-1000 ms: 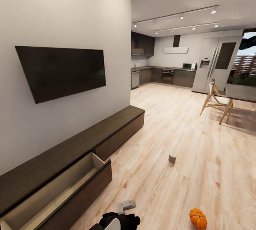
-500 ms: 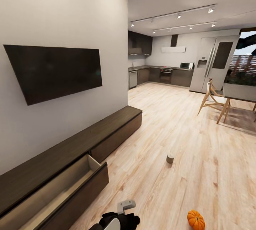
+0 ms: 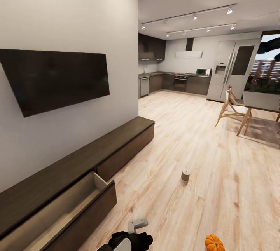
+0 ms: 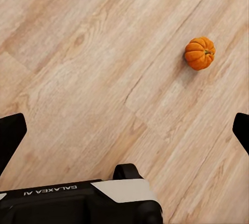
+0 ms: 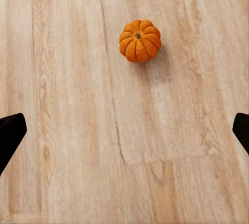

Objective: Place each of the two pumpkins and all three candles from the living room inside a cabinet in the living room (use any cabinet), then make sure every cabinet is closed, and position the cauldron so it is next to a table in the living room.

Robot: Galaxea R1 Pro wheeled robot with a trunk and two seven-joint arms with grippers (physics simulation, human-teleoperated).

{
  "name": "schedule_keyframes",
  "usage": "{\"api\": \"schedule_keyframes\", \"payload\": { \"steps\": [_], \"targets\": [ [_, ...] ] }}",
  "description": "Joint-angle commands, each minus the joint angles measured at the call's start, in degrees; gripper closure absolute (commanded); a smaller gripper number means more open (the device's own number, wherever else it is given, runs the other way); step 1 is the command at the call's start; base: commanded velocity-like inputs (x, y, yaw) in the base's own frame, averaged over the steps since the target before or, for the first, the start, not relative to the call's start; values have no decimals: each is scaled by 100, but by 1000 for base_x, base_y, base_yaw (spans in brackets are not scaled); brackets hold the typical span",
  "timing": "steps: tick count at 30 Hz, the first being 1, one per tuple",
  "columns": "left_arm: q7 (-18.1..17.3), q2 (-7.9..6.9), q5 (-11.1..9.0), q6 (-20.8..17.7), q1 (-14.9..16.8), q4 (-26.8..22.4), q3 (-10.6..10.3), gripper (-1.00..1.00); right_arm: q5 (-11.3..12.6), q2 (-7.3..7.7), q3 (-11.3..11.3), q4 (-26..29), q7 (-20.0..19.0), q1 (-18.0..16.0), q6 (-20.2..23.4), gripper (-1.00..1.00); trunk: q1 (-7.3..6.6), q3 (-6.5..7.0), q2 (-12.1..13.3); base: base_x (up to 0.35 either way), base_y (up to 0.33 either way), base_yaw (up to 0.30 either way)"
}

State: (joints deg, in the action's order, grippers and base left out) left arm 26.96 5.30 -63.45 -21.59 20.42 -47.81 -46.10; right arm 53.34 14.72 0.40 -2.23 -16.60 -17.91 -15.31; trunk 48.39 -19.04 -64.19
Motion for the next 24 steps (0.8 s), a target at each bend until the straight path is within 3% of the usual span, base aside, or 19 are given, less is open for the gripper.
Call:
{"api": "schedule_keyframes", "payload": {
  "steps": [1, 8, 14, 19, 24],
  "targets": [
    [46, -3, -44, 1, 6, -9, -12, -100, 36, -1, 4, -24, -47, -10, -19, -100, 1, -6, -4, 77, 9, -171],
    [71, -8, -52, 46, 6, -5, 1, -100, 36, 3, -5, -24, -42, -10, -19, -100, 1, 2, -4, 22, 89, -176],
    [179, -26, -68, 309, 6, 146, 121, -100, 36, -2, -5, -24, -41, -10, -32, -100, 1, 2, -4, 1, 11, -19],
    [512, -10, -70, 561, 21, 402, 318, -100, 36, -1, -2, -24, -43, -10, -38, -100, 1, 2, -4, 0, 1, -2],
    [612, 2, -73, 705, 32, 623, 361, -100, 36, 7, -5, -24, -44, -10, -34, -100, 1, 2, -4, 0, 0, 0]
  ]
}}
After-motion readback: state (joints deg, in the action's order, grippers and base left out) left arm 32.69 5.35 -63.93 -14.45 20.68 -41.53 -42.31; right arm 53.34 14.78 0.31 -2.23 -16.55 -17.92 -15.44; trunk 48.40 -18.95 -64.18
